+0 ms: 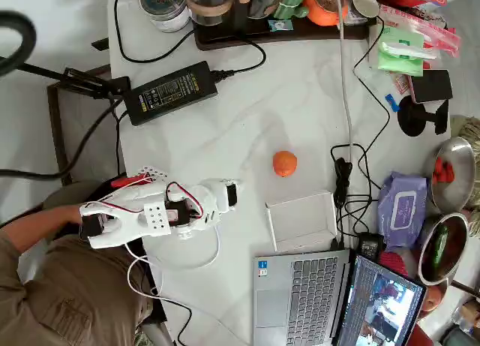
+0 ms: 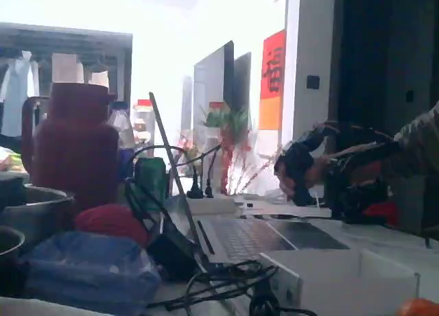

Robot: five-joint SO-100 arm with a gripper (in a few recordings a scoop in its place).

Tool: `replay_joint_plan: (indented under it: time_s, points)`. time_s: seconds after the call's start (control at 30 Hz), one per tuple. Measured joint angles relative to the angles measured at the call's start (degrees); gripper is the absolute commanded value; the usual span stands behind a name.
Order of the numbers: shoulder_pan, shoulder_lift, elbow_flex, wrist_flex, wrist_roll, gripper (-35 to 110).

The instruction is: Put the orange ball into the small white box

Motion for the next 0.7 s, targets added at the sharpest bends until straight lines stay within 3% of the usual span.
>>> replay_joint_plan:
  time_s: [0.3,0.6,0.7]
  points:
    - [-0.1,-0.4,-18.4,0.0,0.1,0]
    - [-0.4,0.0,-42.4,20.0,0.1,0]
    - [-0.6,-0.1,-48.5,22.5,0.1,0]
